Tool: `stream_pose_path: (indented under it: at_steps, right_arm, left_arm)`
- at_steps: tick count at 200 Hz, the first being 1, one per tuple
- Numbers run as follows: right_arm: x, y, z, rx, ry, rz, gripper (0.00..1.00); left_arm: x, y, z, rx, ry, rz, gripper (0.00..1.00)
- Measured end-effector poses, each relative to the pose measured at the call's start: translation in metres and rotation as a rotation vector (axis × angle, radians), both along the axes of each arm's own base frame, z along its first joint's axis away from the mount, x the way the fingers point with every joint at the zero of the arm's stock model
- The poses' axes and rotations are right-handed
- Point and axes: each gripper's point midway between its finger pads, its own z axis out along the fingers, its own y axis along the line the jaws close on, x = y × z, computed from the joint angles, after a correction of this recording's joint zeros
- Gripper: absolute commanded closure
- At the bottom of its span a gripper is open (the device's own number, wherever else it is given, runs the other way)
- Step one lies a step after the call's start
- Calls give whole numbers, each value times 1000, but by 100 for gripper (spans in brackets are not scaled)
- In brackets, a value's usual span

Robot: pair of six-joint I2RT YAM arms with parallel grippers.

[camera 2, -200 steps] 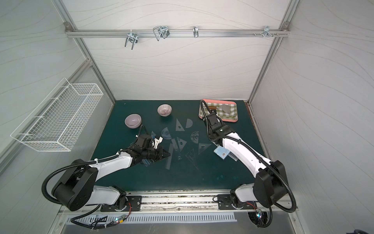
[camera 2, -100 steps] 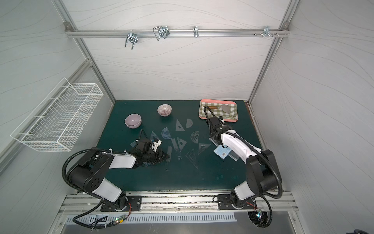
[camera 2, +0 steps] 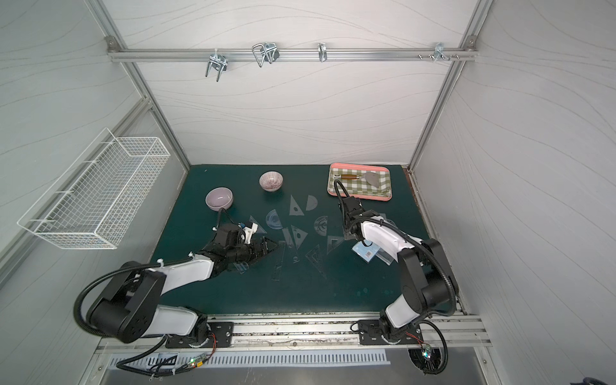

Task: Open the ruler set and take out the ruler
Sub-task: Place the ruler set bag in the ruler set bag, then reset both arms

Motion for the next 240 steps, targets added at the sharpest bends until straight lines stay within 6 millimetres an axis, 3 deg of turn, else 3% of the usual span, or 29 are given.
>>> stream_pose_path:
  at_steps: [29,43,54,75,96,121,150,172,197,223,240]
  right_arm:
    - [3,14,33,162,-115,46,1]
    - [8,14,44,237,-173,48,1]
    - [12,11,49,286,-207,44,1]
    - [20,9,50,338,-248,64,1]
    - [26,13,48,359,-287,109,1]
    - [40,13,51,349,-343,158,1]
    - [61,-7,41,324,-409,144,1]
    - [63,-25,24,318,-410,127,1]
    - [68,-41,25,312,-443,119,1]
    - [71,-47,21,330,-484,120,1]
    - [65,-48,5,337,-487,117,1]
  left_arm:
    - [28,37,60,91,-174,145,0]
    - [50,73,93,134,-275,290,0]
    - [63,105,107,176,-323,408,0]
    - [74,159,102,294,-348,602,0]
    - [73,189,69,416,-343,688,0]
    - [79,202,42,547,-373,663,0]
    - [100,204,47,651,-491,589,1]
    - [110,206,47,715,-541,538,1]
    - [114,213,53,756,-585,521,1]
    - [116,219,56,771,-598,519,1]
    - [116,220,59,775,-606,524,1]
